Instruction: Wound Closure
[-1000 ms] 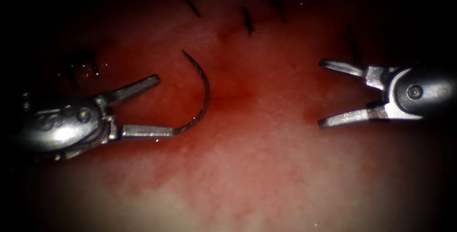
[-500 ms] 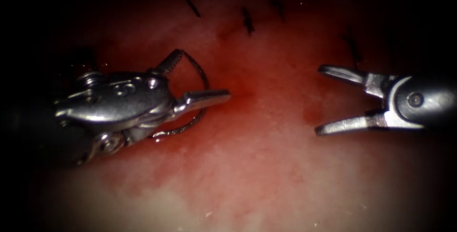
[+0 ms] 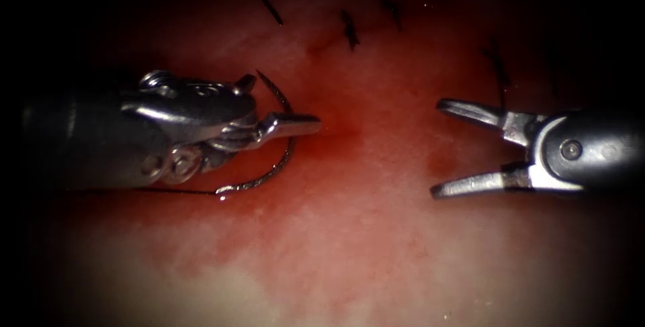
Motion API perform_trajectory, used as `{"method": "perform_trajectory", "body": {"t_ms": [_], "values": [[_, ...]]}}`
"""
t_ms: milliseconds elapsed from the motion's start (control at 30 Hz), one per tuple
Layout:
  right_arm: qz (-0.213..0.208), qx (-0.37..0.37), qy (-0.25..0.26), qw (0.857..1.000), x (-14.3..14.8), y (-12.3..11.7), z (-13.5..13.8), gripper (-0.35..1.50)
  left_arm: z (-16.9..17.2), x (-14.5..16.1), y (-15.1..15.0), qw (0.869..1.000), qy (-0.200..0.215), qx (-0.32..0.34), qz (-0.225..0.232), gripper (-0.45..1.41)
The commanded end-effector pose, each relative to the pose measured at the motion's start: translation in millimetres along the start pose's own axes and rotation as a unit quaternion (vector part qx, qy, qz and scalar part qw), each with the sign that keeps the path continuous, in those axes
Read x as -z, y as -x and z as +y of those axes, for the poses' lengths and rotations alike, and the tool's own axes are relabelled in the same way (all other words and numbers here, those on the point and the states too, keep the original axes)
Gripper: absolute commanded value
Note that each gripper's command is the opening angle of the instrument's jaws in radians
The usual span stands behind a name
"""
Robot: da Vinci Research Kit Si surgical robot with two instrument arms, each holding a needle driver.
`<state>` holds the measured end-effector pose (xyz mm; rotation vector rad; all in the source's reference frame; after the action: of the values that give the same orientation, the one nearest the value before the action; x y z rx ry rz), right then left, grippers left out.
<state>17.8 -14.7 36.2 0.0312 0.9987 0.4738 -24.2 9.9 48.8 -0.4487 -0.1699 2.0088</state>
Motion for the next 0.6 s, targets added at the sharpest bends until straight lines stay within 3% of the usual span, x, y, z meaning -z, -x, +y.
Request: {"method": "perform_trajectory", "body": {"t_ms": [33, 167, 300, 600], "values": [[0.0, -0.003, -0.002, 1.0, -0.5, 0.4, -0.8, 1.02, 0.7, -1.0, 0.4, 1.0, -0.003, 0.0, -0.004, 0.83], [-0.001, -0.003, -0.003, 1.0, -0.6, 0.4, -0.8, 1.02, 1.1, -3.0, -0.2, 1.0, -0.007, 0.005, -0.006, 0.81], [-0.003, -0.003, -0.004, 1.0, -0.5, 0.3, -0.9, 1.02, 1.8, -5.3, 0.6, 1.0, 0.009, -0.002, -0.025, 1.15], [-0.004, -0.003, -0.004, 1.0, -0.5, 0.3, -1.0, 1.0, 1.9, -7.2, 2.6, 0.998, -0.007, 0.008, -0.058, 1.23]]}}
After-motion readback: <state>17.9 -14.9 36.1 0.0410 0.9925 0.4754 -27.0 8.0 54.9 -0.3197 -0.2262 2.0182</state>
